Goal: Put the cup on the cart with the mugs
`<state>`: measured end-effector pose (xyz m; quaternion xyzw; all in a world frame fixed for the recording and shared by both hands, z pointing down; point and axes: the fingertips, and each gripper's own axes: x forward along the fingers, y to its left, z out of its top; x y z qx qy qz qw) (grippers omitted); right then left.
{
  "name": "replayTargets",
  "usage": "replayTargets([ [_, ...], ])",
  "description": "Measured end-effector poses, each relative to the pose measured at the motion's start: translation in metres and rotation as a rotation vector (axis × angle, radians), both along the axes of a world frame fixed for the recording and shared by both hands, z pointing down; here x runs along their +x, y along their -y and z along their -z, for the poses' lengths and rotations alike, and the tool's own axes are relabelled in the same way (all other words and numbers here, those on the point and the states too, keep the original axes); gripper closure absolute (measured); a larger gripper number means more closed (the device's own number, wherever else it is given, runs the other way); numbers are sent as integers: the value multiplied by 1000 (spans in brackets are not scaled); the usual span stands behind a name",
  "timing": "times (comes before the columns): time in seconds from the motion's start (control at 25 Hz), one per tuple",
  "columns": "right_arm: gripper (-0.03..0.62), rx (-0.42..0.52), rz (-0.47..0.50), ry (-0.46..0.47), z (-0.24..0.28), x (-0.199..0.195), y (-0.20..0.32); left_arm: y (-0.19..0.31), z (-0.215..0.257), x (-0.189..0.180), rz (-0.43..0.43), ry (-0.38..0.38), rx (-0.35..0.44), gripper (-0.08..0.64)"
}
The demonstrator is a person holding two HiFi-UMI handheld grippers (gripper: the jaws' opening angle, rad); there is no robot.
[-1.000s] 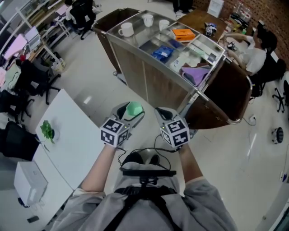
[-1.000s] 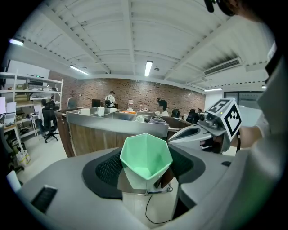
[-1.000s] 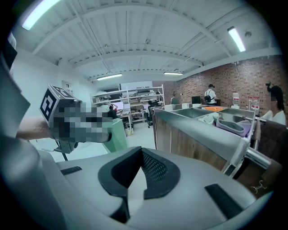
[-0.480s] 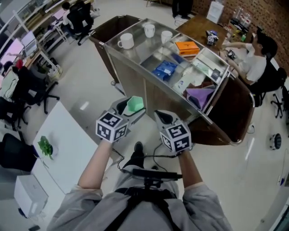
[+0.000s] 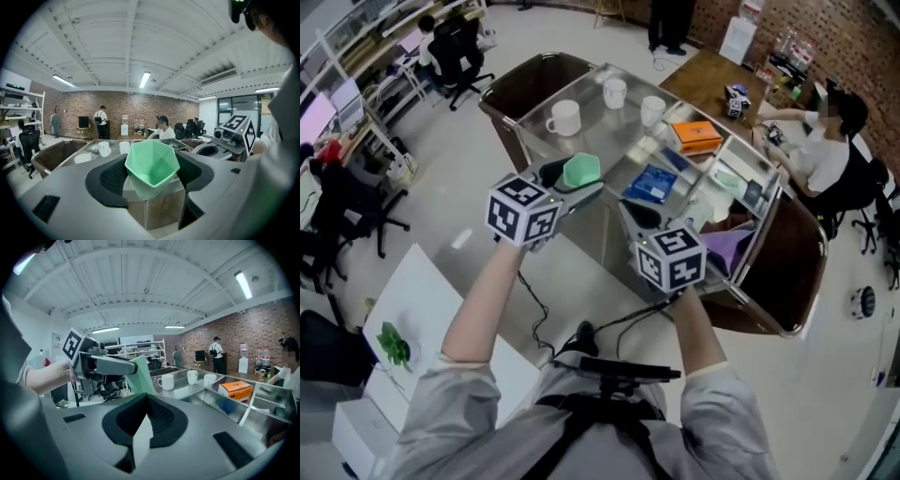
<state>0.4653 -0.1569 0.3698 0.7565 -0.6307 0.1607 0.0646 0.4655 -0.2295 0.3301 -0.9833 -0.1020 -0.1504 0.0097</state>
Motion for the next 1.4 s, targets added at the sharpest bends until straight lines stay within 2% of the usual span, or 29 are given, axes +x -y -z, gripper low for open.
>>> replayTargets([
  [0.28,584,-9,-85,-45,25,56,63,53,26,71,-47,-26,31,241],
  [0.52,584,-56,-126,-55,17,95,91,77,3,128,-40,21,28,241],
  [0.96,584,-139,-147,-49,-11,163,116,103,-34,216,-4,56,-23,241],
  [1.4,584,-177,-157,-5,-30,198,124,121,-85,275,-13,140,-18,241],
])
